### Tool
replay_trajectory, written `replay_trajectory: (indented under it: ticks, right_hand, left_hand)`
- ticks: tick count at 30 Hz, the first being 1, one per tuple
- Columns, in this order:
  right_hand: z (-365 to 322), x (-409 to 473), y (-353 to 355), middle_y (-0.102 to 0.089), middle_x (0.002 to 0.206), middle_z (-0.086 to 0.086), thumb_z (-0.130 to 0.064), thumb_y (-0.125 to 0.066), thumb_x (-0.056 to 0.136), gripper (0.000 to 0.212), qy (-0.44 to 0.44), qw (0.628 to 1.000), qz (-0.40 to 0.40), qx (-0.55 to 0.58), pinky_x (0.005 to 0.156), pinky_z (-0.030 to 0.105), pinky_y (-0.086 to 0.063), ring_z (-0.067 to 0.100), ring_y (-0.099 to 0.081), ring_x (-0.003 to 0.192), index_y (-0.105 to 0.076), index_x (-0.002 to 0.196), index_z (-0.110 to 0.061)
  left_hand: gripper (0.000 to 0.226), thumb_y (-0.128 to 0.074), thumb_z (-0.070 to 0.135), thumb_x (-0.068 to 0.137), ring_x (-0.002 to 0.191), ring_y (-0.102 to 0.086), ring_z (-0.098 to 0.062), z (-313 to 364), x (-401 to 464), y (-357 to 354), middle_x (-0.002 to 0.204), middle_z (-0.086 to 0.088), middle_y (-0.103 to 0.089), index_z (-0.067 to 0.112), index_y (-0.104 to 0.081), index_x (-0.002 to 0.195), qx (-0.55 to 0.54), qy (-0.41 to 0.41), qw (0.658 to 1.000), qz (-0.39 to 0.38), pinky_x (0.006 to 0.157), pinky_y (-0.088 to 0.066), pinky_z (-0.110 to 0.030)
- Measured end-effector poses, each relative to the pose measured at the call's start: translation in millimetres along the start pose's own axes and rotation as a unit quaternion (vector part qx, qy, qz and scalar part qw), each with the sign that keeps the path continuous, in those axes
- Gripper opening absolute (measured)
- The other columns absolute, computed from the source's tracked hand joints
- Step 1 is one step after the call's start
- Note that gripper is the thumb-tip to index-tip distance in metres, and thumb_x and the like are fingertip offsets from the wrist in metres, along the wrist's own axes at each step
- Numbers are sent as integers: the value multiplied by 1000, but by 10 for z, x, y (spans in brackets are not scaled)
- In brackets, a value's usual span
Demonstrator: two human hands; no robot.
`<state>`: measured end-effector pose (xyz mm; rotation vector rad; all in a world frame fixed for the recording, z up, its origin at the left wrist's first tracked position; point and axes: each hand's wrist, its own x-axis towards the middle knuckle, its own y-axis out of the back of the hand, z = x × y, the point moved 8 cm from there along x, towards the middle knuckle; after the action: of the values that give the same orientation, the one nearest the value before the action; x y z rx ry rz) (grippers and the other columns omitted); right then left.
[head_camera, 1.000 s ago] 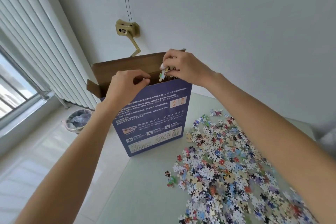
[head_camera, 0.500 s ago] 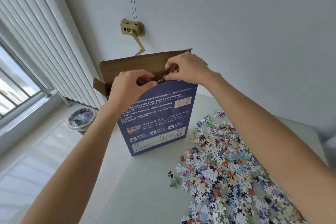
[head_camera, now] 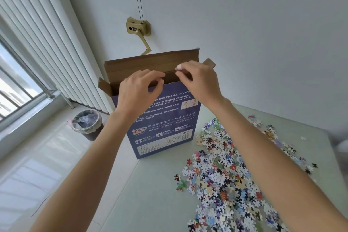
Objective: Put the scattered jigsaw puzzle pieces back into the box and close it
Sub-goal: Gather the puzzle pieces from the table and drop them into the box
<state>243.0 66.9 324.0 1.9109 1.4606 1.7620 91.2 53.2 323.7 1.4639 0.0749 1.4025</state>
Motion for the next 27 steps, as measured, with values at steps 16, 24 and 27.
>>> replay_trajectory:
  ticks: [16, 24, 27]
  right_hand:
    - [1149, -3753, -79, -57, 124, 2, -26, -60, 88, 38, -343, 889, -299, -61, 102, 28, -38, 18, -51, 115, -55, 123, -12]
    - [1764, -4644, -144, -6, 155, 12, -63, -64, 70, 97, -525, 747, -396, -94, 112, 55, -19, 35, -9, 141, -15, 145, -27]
    - [1687, -4572, -383, 9, 156, 10, -71, -62, 64, 110, -514, 739, -432, -58, 111, 60, -10, 37, 3, 142, -2, 147, -32]
  left_hand:
    - [54, -64, 39, 84, 113, -52, -17, 890, -2121, -2277, 130, 0, -52, 30, -44, 134, -131, 130, 878, -441, 97, -46, -41]
    - [100, -71, 57, 70, 138, -17, -31, 1153, -2865, -2969, 151, -7, -18, 36, -11, 146, -33, 130, 793, -595, 101, -39, -50]
    - [95, -73, 55, 68, 135, -24, -26, 1163, -2960, -3017, 147, -4, -26, 35, -20, 144, 1, 95, 799, -594, 103, -38, -48]
